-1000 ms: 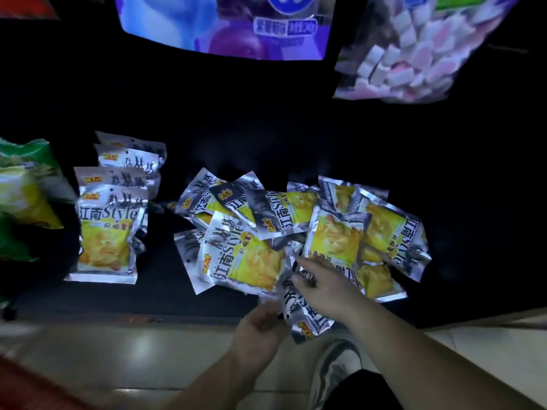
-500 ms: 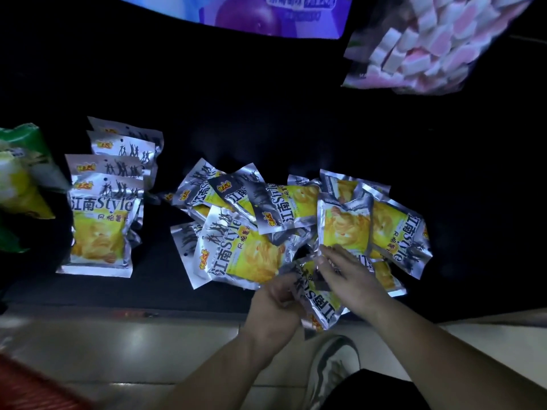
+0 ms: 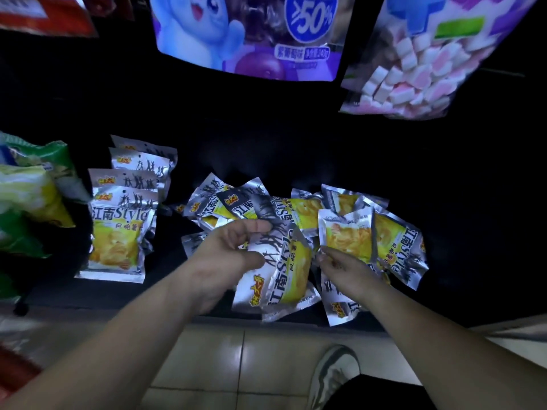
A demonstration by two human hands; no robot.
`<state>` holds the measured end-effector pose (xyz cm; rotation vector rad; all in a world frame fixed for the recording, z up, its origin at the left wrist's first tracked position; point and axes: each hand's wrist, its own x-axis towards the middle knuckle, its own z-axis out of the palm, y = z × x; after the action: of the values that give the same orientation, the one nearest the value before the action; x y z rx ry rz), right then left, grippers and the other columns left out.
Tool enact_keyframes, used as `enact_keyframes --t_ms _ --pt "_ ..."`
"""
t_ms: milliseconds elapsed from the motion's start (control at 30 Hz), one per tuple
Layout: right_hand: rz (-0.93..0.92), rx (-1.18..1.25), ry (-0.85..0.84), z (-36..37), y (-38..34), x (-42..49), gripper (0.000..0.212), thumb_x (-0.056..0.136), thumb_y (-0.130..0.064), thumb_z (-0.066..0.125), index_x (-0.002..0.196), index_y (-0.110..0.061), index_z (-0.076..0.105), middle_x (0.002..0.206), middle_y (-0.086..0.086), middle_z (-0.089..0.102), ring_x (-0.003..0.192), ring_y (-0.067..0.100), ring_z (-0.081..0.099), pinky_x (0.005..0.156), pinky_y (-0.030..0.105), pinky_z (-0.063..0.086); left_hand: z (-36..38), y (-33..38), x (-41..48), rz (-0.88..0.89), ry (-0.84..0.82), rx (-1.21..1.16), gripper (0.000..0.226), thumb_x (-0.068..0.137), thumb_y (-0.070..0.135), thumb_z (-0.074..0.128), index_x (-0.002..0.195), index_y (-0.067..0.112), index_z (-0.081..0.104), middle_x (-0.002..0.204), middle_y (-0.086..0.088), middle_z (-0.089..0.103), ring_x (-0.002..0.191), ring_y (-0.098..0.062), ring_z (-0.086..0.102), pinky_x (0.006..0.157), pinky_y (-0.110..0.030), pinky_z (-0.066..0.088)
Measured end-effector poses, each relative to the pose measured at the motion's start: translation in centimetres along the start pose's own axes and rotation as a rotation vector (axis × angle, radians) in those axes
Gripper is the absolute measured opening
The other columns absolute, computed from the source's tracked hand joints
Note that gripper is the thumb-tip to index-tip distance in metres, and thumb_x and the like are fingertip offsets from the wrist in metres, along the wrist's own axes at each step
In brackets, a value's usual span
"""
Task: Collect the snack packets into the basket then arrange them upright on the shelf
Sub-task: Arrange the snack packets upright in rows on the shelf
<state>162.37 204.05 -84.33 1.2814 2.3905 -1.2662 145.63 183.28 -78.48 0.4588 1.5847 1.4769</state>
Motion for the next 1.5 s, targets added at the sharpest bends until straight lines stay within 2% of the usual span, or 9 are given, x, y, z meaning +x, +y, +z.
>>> enact_keyframes --t_ms 133,300,500,633,867,1067,1233,1333,1500 --pt "-0.164 0.079 0.080 0.1 -5.2 -2.2 0.013 0.097 -0.022 0.056 0.102 -0.034 0.054 0.130 -0.002 0.059 0.086 0.019 0.062 0.067 0.032 0.045 -2.0 3.2 -1.1 0.052 -0.068 0.205 0.055 0.084 -0.017 0.058 0.115 0.027 0.069 0.115 0.006 0.073 0.055 -0.023 0.047 0.052 -0.030 0.039" --pt "-0.264 0.170 -0.038 0.7 -10.9 -5.8 0.027 0.083 -0.001 0.062 0.087 -0.024 0.048 0.113 0.013 0.064 0.092 0.029 0.066 0.071 0.045 0.051 -4.5 5.0 -4.0 0.065 -0.064 0.276 0.053 0.085 -0.017 0.057 0.108 0.029 0.071 0.107 0.001 0.074 0.061 -0.014 0.053 0.056 -0.028 0.042" --pt "-0.382 0.226 -0.139 3.3 -12.8 -8.6 0.044 0.062 -0.038 0.088 0.080 -0.030 0.048 0.100 -0.010 0.067 0.097 0.013 0.060 0.084 0.036 0.049 -6.5 5.0 -7.2 0.087 -0.086 0.299 0.052 0.085 -0.020 0.060 0.112 0.023 0.070 0.097 0.000 0.075 0.081 -0.023 0.059 0.065 -0.029 0.046" --pt "-0.436 0.344 -0.227 5.0 -14.4 -9.4 0.043 0.074 -0.008 0.087 0.086 -0.017 0.047 0.074 -0.007 0.056 0.073 0.011 0.051 0.065 0.028 0.043 -8.8 5.9 -9.0 0.134 -0.107 0.330 0.051 0.087 -0.016 0.063 0.114 0.026 0.071 0.102 -0.007 0.077 0.086 -0.034 0.065 0.076 -0.041 0.048" --pt "-0.457 0.432 -0.125 8.8 -18.2 -10.4 0.033 0.085 -0.007 0.078 0.083 -0.023 0.049 0.072 0.002 0.050 0.068 0.016 0.045 0.065 0.033 0.037 -13.7 7.0 -11.7 0.290 0.156 0.629 0.029 0.088 0.010 0.074 0.105 0.033 0.073 0.103 0.010 0.072 0.098 -0.015 0.072 0.081 -0.041 0.060" --pt "-0.322 0.577 0.053 10.3 -20.4 -9.7 0.023 0.088 -0.014 0.077 0.093 -0.025 0.057 0.107 0.004 0.067 0.098 0.021 0.062 0.076 0.034 0.047 -16.0 3.9 -13.1 0.144 0.241 0.326 0.027 0.080 0.018 0.087 0.102 0.029 0.076 0.110 -0.003 0.073 0.101 -0.015 0.071 0.095 -0.048 0.058" --pt "-0.252 0.562 0.091 12.4 -21.7 -8.7 0.024 0.089 -0.016 0.075 0.096 -0.031 0.058 0.112 0.009 0.064 0.097 0.023 0.063 0.070 0.031 0.048 -15.7 1.1 -12.8 0.050 0.203 0.303 0.037 0.084 0.004 0.077 0.105 0.034 0.072 0.082 -0.003 0.063 0.070 -0.022 0.055 0.068 -0.038 0.048" --pt "-0.268 0.484 -0.099 13.2 -22.5 -8.5 0.042 0.083 -0.019 0.082 0.109 -0.038 0.055 0.116 0.006 0.058 0.096 0.023 0.066 0.079 0.039 0.059 -16.6 0.8 -12.4 0.003 0.275 0.251 0.039 0.088 -0.002 0.070 0.108 0.032 0.068 0.078 -0.021 0.066 0.063 -0.028 0.064 0.063 -0.042 0.057" --pt "-0.433 0.151 -0.243 16.0 -22.7 -7.1 0.078 0.076 -0.021 0.087 0.128 -0.061 0.044 0.141 -0.009 0.044 0.123 0.012 0.047 0.078 0.017 0.049 -19.0 -0.7 -12.0 -0.014 0.239 0.246 0.057 0.086 -0.010 0.063 0.122 0.035 0.061 0.094 -0.013 0.076 0.071 -0.023 0.075 0.063 -0.040 0.060"
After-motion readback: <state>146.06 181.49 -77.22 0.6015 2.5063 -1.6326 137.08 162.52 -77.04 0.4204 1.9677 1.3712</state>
